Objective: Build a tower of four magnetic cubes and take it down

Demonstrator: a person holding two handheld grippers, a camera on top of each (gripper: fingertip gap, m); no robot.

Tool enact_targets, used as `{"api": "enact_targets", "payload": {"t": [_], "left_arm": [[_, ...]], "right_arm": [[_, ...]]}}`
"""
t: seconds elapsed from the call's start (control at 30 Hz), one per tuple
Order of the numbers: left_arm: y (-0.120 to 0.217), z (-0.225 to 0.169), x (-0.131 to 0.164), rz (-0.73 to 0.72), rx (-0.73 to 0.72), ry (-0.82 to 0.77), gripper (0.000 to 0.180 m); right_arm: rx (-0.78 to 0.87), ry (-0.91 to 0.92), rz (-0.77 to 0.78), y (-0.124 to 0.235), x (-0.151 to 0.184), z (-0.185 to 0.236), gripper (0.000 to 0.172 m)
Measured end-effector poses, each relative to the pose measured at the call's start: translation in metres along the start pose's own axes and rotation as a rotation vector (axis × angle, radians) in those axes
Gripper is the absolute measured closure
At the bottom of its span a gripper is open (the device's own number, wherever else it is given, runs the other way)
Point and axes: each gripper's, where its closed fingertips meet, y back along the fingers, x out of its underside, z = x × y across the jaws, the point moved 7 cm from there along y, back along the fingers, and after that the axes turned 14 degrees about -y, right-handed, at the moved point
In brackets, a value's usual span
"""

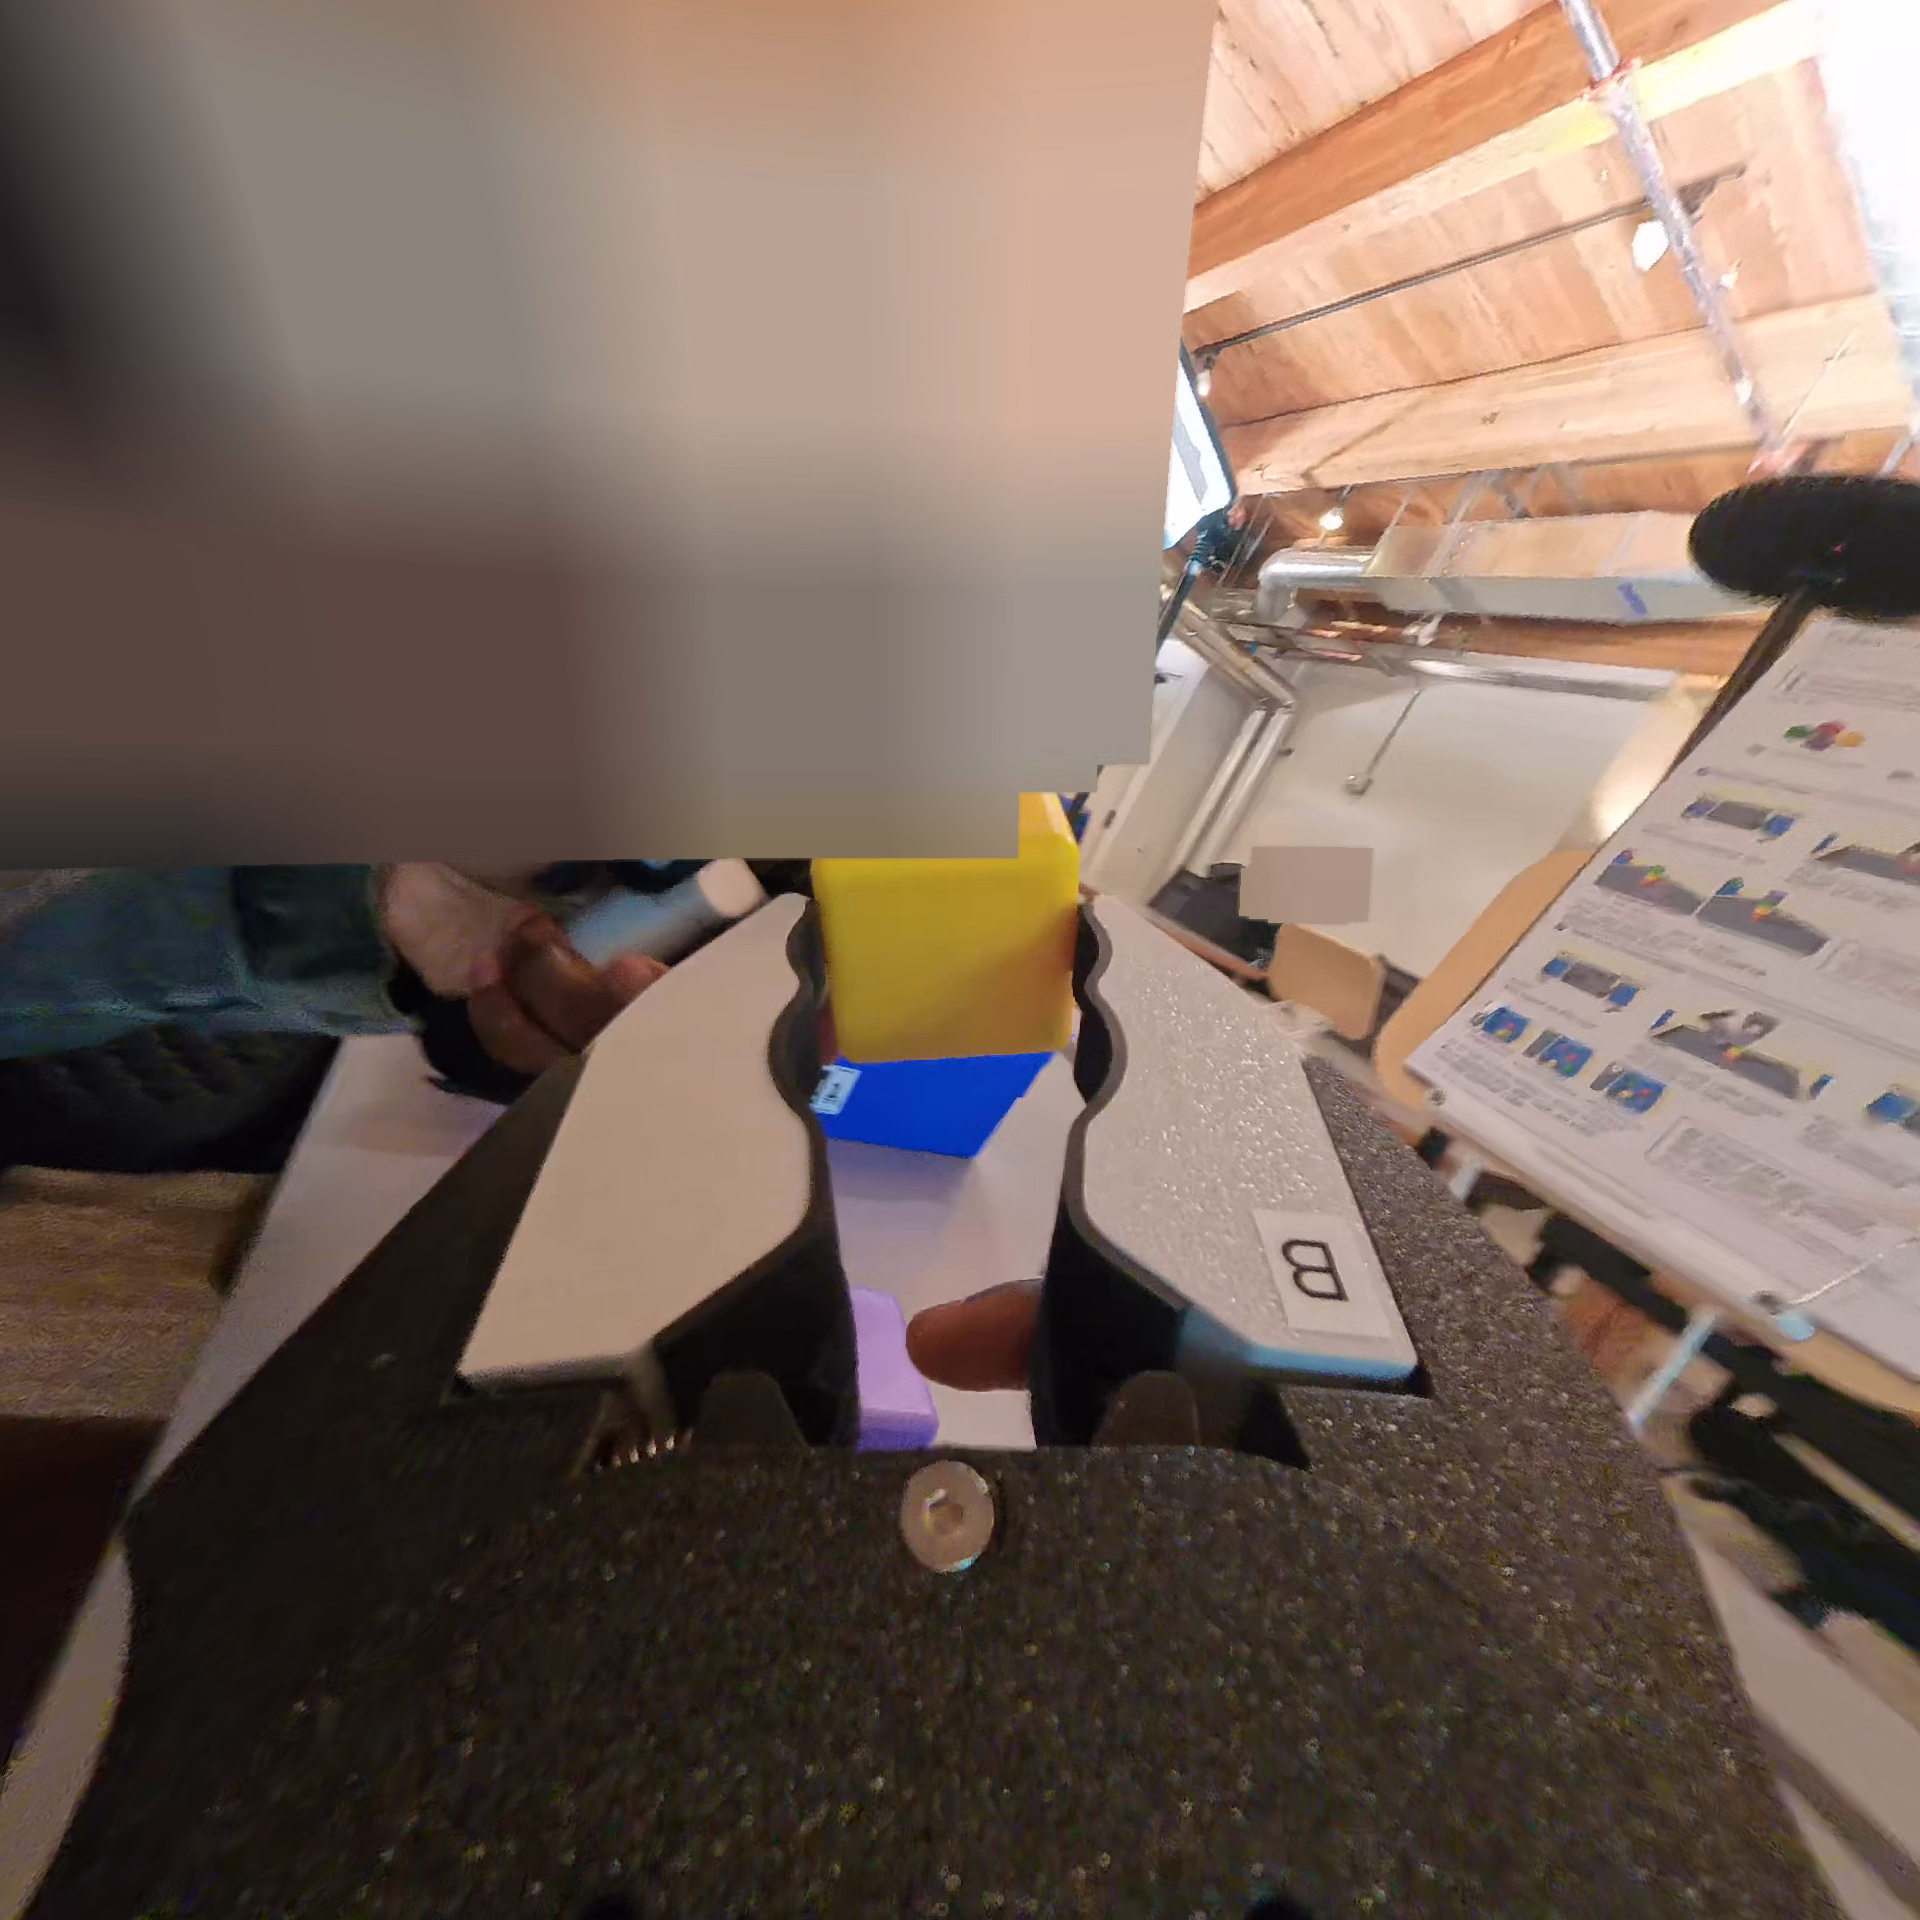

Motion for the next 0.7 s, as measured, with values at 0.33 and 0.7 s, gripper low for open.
{"api": "enact_targets", "payload": {"t": [0.33,0.7], "left_arm": [[0.006,0.041,0.054,0.505,-0.113,-0.546,0.078],[0.010,0.060,0.079,0.607,-0.049,-0.520,0.129]], "right_arm": [[-0.114,-0.476,0.026,0.018,0.018,-0.032,0.126],[-0.152,-0.495,0.213,0.013,0.043,-0.025,0.125]]}}
